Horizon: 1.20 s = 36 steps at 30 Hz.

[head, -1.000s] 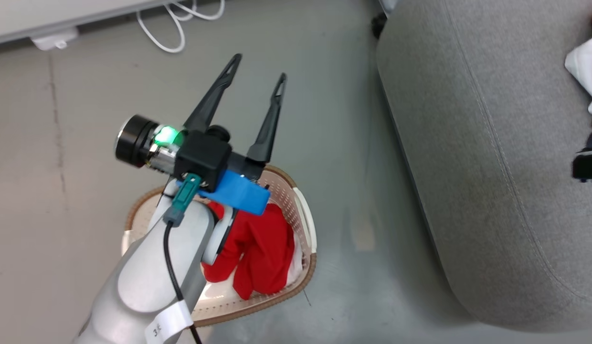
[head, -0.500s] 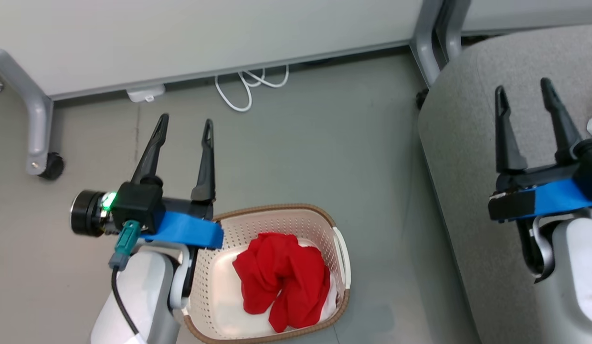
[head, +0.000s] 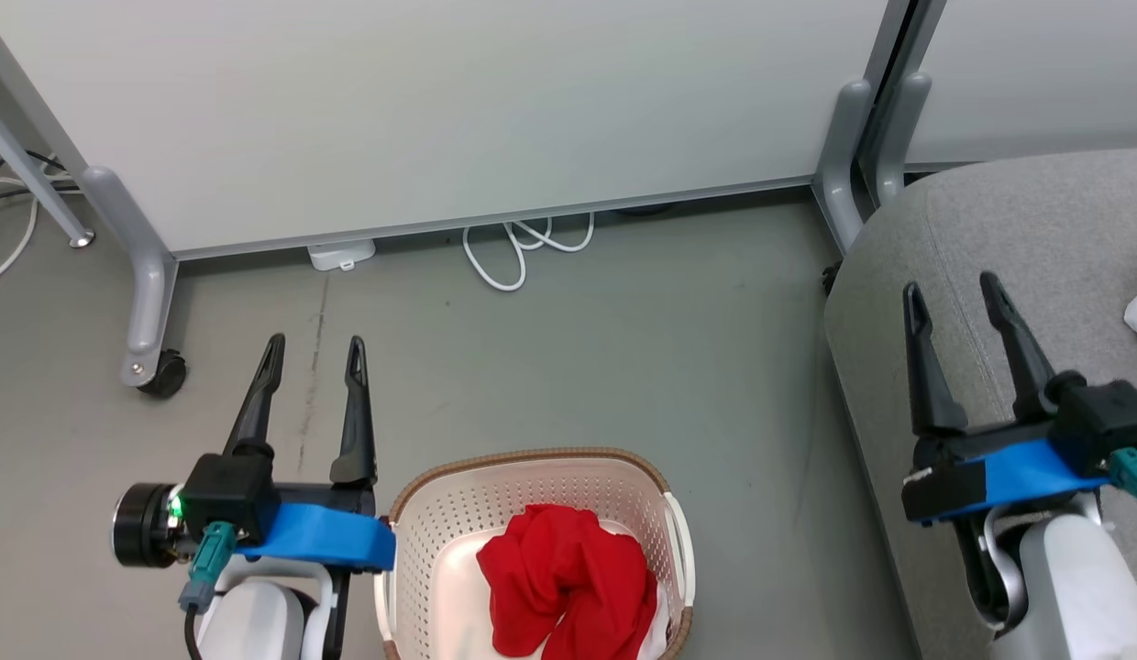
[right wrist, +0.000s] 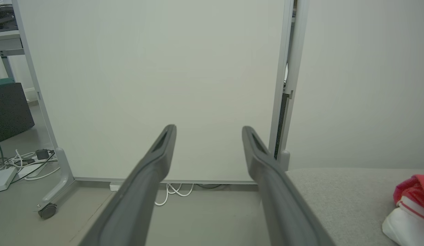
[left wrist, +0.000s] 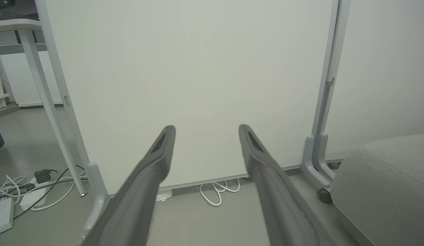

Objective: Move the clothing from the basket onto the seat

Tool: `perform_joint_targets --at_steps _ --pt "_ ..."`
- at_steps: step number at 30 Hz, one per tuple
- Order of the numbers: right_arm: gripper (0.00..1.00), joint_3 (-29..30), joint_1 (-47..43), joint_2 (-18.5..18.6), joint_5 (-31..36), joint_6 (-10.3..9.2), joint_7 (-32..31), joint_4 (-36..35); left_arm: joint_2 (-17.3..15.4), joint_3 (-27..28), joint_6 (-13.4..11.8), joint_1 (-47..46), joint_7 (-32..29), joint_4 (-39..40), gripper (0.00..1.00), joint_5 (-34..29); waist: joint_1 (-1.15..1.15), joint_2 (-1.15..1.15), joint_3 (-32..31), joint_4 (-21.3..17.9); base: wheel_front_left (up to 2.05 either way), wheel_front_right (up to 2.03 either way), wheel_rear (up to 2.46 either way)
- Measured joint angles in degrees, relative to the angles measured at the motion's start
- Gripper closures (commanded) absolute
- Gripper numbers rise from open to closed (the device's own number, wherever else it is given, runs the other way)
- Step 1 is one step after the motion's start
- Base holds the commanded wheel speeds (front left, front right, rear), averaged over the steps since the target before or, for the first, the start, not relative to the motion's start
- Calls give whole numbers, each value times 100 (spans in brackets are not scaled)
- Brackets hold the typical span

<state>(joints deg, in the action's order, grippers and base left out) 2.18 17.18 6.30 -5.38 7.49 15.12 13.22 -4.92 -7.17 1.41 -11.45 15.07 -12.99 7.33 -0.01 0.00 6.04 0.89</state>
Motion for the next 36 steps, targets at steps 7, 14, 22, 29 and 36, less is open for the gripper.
perform_joint_targets --at_steps 7,14,22,29,36 --pt "0 49 -407 -86 -82 0 1 3 113 222 140 288 0 29 0 -92 0 0 -142 72 0 0 0" --pt "0 108 -733 -200 -115 0 1 58 168 387 265 444 -1 -3 0 -131 1 0 -239 168 0 0 0" --pt "0 101 -884 -254 -134 0 1 100 187 461 324 535 0 -51 0 -146 0 0 -291 222 0 0 0" --pt "0 102 -920 -282 -144 0 1 136 194 480 365 538 0 -101 0 -146 1 0 -312 245 0 0 0" --pt "0 92 -920 -299 -168 0 1 152 196 468 363 538 0 -120 0 -120 1 0 -318 245 0 0 0"
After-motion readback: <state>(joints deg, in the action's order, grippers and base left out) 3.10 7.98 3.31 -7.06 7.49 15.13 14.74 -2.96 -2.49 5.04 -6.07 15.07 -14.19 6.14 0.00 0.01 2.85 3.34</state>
